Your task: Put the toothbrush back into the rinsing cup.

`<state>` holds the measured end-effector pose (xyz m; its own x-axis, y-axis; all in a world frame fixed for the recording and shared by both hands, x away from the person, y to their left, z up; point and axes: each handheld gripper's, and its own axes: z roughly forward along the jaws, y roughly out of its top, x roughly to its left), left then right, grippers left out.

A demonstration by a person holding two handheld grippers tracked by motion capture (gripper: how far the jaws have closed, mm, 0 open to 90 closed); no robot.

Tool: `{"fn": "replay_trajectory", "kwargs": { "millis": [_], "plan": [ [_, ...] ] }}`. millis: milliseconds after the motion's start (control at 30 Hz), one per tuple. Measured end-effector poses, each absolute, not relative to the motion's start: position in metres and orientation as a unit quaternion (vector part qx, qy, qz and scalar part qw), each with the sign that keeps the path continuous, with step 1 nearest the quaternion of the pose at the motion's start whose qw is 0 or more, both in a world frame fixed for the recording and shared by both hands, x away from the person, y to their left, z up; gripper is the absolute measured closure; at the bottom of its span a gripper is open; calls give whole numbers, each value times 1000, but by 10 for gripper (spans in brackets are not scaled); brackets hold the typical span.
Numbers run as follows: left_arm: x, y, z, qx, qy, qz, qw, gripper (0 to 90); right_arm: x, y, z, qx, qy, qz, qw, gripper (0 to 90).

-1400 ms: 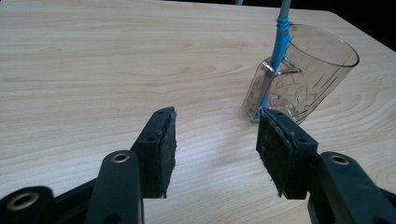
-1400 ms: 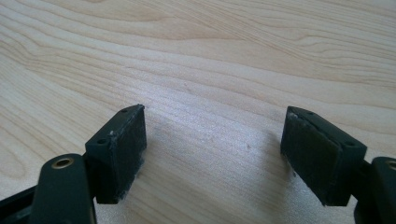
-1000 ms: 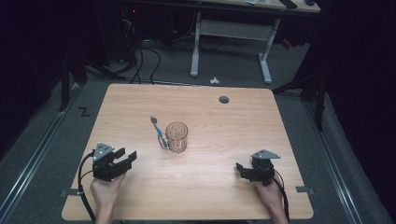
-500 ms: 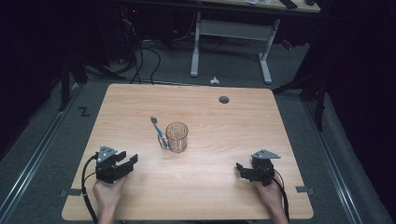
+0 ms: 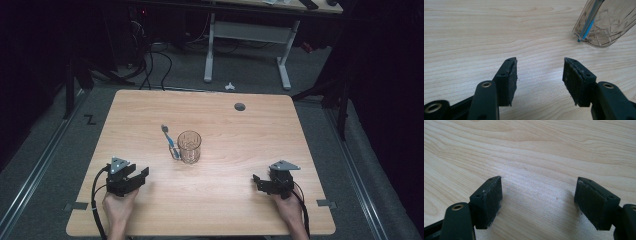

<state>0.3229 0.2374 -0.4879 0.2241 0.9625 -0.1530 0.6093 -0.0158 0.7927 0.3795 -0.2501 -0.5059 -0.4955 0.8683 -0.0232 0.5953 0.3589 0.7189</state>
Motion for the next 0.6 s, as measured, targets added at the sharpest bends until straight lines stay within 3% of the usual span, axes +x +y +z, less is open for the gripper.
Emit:
{"fn": "replay_trajectory", "kwargs": {
  "millis": [600],
  "plan": [
    [335, 225, -500, 694, 577, 236, 360, 451, 379, -250, -506, 458, 798, 332, 205, 227]
  ]
}}
